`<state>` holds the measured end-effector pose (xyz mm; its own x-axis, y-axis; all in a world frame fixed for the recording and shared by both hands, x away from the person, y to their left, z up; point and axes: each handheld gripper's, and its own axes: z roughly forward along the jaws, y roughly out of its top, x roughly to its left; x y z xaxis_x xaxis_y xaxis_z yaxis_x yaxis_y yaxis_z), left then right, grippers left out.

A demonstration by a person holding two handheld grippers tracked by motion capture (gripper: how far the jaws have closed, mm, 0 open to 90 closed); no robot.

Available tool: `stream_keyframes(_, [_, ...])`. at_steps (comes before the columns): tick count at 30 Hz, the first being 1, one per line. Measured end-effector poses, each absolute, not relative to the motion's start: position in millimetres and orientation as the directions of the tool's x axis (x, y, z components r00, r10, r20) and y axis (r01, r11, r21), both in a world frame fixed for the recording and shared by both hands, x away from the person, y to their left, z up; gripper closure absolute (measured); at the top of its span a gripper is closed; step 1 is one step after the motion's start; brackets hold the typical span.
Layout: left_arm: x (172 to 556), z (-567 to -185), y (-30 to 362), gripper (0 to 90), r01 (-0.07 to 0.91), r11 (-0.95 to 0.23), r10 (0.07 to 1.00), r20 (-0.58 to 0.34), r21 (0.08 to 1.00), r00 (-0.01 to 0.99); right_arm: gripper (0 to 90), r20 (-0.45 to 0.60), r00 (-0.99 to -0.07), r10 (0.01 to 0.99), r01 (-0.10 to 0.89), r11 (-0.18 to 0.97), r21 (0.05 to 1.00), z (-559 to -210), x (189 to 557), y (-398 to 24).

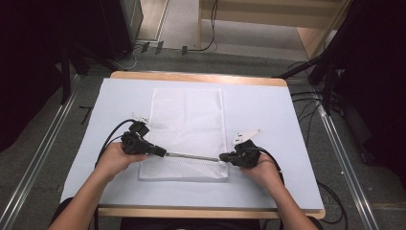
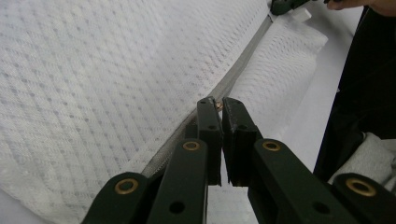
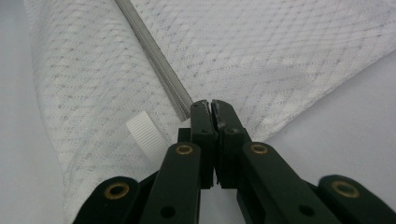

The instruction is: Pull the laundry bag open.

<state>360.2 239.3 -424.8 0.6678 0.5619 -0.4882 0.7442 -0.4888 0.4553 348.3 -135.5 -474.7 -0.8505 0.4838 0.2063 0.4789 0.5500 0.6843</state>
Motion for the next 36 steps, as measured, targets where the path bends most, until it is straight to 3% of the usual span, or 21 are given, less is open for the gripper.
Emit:
stream_keyframes(24, [354.7,-422.7,257.2,87.8,0.759,-0.466,0.603,-0.465,0.454,0.648,89.2,0.205,-0.845,0.493,0.491,0.566,0.662,-471.8,349.1,-132.4])
stream_keyframes(36, [354.0,-423.4,292.1,87.8,0.802,-0.403,0.642,-0.488,0.442,0.591,89.3,0.222,-0.843,0.491,0.5,0.561,0.66,-472.2,350.7,-133.4])
